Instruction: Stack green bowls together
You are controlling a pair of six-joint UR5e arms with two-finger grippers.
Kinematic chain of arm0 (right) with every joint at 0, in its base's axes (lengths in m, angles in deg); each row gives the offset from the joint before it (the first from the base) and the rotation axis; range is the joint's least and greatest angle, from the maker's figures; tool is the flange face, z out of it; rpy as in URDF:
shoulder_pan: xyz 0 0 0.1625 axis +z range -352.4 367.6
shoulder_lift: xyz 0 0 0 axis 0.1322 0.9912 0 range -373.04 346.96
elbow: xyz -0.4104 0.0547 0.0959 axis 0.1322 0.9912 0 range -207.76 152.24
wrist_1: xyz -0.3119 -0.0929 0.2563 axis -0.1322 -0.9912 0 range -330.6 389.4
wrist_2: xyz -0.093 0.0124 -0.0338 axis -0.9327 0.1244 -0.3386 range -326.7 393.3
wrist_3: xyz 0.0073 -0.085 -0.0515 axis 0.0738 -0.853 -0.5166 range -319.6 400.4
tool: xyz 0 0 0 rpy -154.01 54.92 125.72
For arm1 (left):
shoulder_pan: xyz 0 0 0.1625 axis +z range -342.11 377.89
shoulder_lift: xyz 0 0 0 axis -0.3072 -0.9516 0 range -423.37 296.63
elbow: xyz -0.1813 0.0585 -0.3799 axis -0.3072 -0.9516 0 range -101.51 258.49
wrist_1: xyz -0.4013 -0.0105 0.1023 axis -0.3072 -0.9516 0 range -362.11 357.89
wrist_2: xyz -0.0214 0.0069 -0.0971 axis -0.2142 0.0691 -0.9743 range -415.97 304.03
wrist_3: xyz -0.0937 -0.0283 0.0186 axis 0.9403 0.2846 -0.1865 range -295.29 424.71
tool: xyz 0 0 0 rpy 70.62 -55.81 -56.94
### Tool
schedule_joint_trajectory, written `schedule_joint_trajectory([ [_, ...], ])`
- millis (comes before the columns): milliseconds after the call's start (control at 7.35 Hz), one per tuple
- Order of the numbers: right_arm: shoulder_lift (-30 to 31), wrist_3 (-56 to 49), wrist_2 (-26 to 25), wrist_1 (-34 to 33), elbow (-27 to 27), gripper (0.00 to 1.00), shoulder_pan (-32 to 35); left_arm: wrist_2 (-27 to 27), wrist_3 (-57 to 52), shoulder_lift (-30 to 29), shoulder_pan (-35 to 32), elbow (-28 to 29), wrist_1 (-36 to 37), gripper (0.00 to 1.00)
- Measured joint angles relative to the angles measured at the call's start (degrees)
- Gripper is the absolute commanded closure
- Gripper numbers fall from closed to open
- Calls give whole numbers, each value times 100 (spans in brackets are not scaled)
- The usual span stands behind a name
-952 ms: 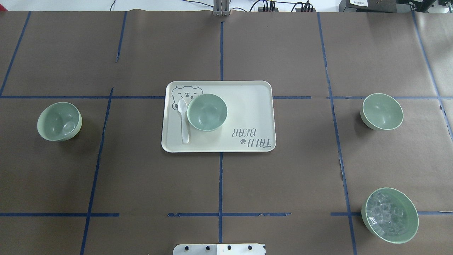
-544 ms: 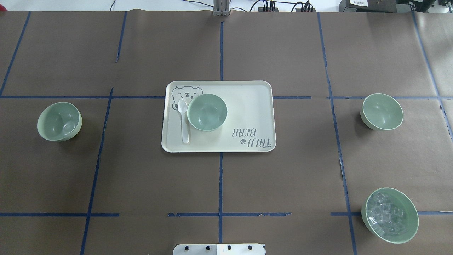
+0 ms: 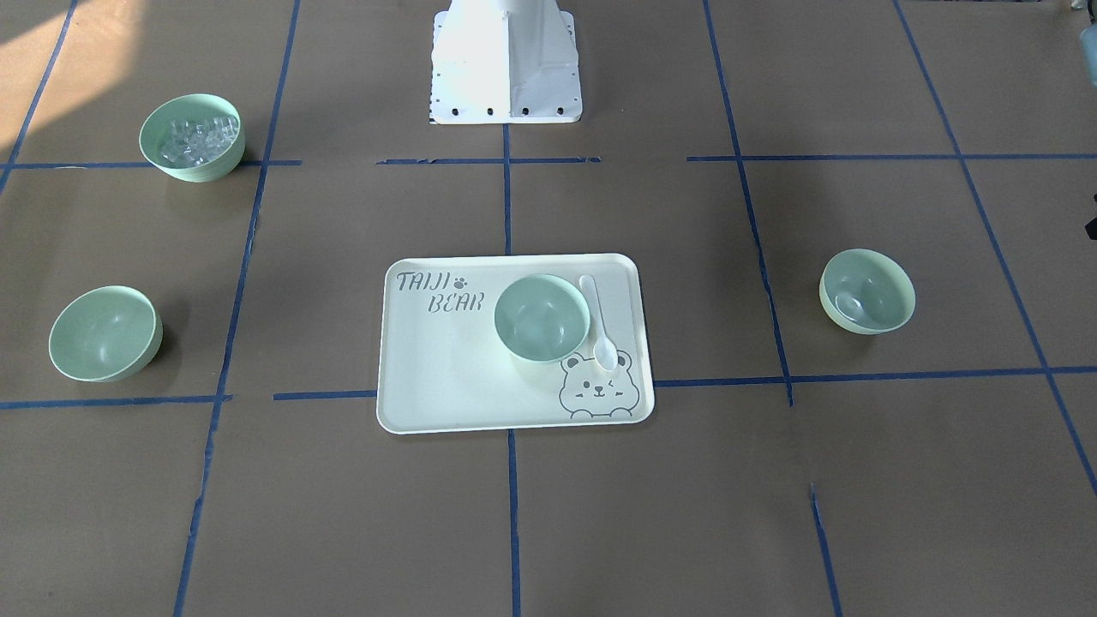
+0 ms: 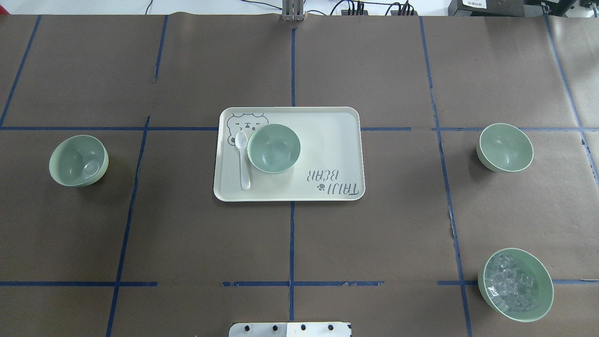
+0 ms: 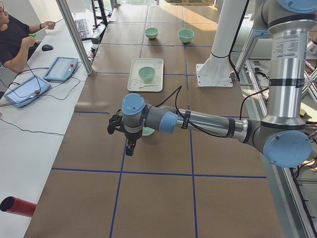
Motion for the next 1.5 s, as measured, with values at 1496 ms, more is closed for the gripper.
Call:
schedule_joint_trajectory([
  [1496,-16,315,406,19,-106,0,-82,1516,4321,339,2686,587,-3330,24],
])
